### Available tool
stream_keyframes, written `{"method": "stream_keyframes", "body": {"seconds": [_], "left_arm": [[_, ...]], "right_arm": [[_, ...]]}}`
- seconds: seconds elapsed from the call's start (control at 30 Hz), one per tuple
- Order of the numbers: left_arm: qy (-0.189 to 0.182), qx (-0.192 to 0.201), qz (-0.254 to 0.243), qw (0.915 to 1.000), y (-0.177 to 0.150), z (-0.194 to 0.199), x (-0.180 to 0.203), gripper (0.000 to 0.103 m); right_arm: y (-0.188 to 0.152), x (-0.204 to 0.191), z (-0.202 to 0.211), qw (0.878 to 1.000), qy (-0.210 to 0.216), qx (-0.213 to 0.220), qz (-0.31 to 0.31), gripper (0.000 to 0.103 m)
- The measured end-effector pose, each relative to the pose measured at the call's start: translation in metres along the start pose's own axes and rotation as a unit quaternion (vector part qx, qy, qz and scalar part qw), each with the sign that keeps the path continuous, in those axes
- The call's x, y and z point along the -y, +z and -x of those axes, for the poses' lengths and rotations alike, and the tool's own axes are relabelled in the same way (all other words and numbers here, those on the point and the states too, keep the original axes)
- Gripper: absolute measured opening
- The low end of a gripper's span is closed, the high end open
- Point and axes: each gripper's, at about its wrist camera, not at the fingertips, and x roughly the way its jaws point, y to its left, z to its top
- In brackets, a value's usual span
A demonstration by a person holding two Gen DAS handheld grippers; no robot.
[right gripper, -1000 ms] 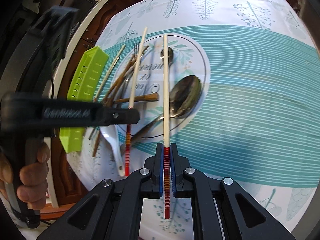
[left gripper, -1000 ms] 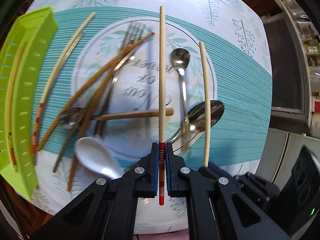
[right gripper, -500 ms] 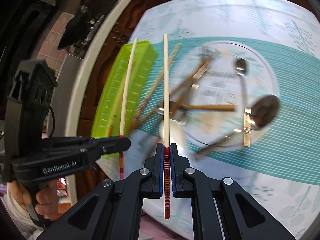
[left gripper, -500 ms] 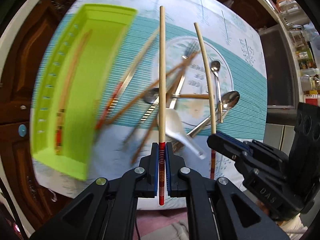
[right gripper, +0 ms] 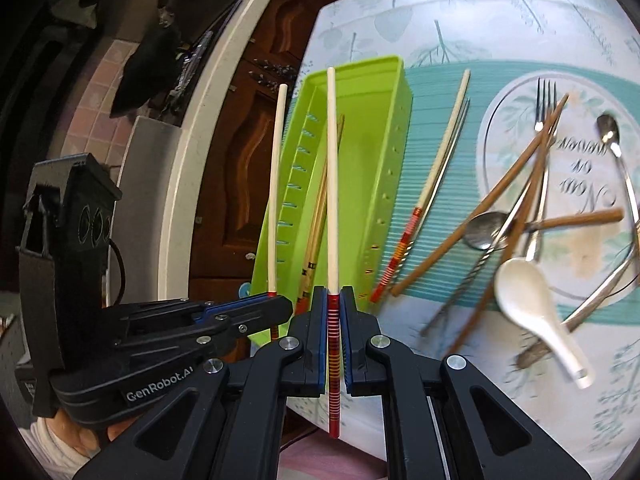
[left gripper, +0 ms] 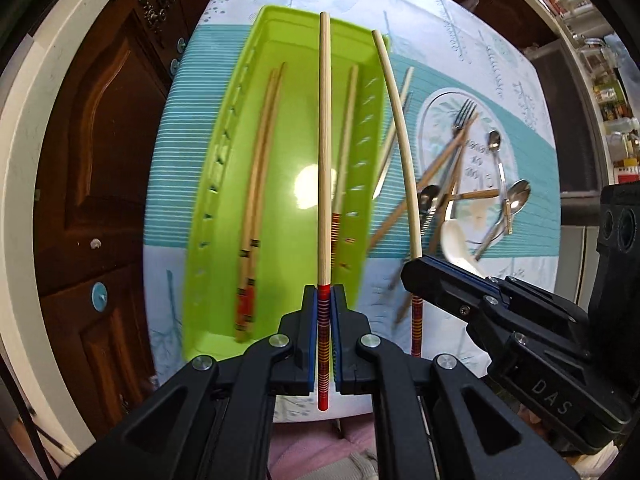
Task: Organize utensils
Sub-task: 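Carry both chopstick pairs over the green tray, then lay the chopsticks in the green tray and open both grippers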
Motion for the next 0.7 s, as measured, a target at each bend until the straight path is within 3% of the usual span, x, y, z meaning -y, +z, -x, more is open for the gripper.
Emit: {"method": "stream_keyframes", "body": {"seconds": [0.5, 0.7], "left_arm": [[0.007, -0.023, -0.041, 0.9989, 0.023, -0.033, -0.023, 0.004], [0.015, -0.02, -0.037, 0.999, 0.028, -0.032, -0.032, 0.029]], "right_arm": [[0.002, -0.012, -0.057, 0.997, -0.026, 0.021, -0.076, 0.007], [0.011, -0.015, -0.07, 0.995, -0.05, 0.025, -0.081, 0.02]]}}
